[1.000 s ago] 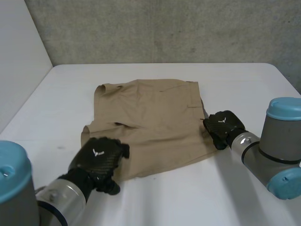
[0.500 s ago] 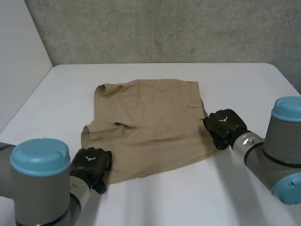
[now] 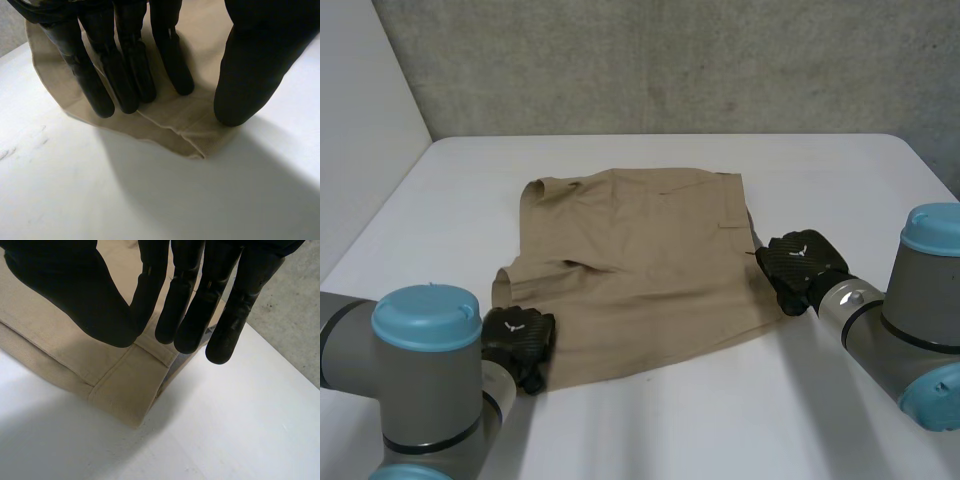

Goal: Fold the shorts.

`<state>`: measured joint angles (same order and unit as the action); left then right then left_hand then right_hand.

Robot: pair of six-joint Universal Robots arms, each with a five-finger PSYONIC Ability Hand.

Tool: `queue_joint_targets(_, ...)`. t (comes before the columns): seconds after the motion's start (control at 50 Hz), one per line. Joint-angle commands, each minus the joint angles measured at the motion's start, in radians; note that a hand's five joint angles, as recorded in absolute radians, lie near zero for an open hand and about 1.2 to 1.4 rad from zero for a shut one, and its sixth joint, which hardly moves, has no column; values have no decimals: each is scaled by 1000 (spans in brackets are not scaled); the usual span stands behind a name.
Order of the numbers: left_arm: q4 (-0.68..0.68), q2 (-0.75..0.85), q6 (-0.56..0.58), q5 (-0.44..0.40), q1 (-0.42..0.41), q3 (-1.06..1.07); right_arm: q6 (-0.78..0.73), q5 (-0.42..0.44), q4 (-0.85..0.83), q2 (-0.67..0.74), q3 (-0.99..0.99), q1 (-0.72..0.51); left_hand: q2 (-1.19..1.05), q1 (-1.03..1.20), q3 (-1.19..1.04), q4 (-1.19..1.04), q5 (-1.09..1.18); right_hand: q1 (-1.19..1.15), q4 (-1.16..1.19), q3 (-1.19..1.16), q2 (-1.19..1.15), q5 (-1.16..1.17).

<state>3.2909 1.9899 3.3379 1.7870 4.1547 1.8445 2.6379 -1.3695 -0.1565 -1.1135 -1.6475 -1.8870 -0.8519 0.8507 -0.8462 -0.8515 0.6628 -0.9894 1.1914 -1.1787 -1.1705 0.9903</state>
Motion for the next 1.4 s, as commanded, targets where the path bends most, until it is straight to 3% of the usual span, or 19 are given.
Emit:
queue_joint_targets(0.02,16,6,21,-1,5,-5,1,-2,0,0,-2,2,-274,275,-280,-274,289,-407,205,-218,-226,231)
queue_joint_targets(0.06,19,9,21,-1,5,-10,1,-2,0,0,-2,2,-543,545,-549,-544,558,-407,205,-218,-226,231)
queue_joint_targets(0.3,12,-114,20,-3,5,-24,-1,-3,28,-3,11,3,-544,546,-550,-545,559,-407,205,-218,-226,231)
queue_joint_targets(0.38,12,-148,20,-5,5,-30,5,4,92,-3,26,3,-544,546,-550,-545,559,-186,-17,4,-4,10)
queue_joint_targets(0.4,12,-148,20,-5,5,-30,20,7,153,-5,41,2,-544,546,-550,-545,559,48,-250,237,229,-223)
queue_joint_targets(0.48,13,-161,20,-5,13,-64,65,36,236,9,63,22,-544,546,-550,-545,559,156,-358,345,337,-331)
queue_joint_targets(0.52,12,-161,20,-5,28,-73,71,47,242,9,63,32,-544,546,-550,-545,559,156,-358,345,337,-331)
queue_joint_targets(0.56,9,-154,21,-6,73,-82,92,117,235,14,58,61,-544,546,-550,-545,559,150,-352,339,331,-325)
queue_joint_targets(0.68,12,-143,21,-8,99,-90,109,185,200,32,57,72,-544,546,-550,-545,559,141,-343,330,322,-317)
queue_joint_targets(1.24,9,-79,21,-11,122,-157,106,176,-28,113,49,60,-544,546,-550,-545,559,170,-373,360,352,-346)
queue_joint_targets(1.36,7,-72,21,-11,122,-159,102,164,-61,138,61,59,-544,546,-550,-545,559,42,-244,231,223,-217)
queue_joint_targets(1.4,4,-74,23,-12,122,-159,99,135,-86,156,75,58,-544,546,-550,-545,559,-178,-24,11,3,2)
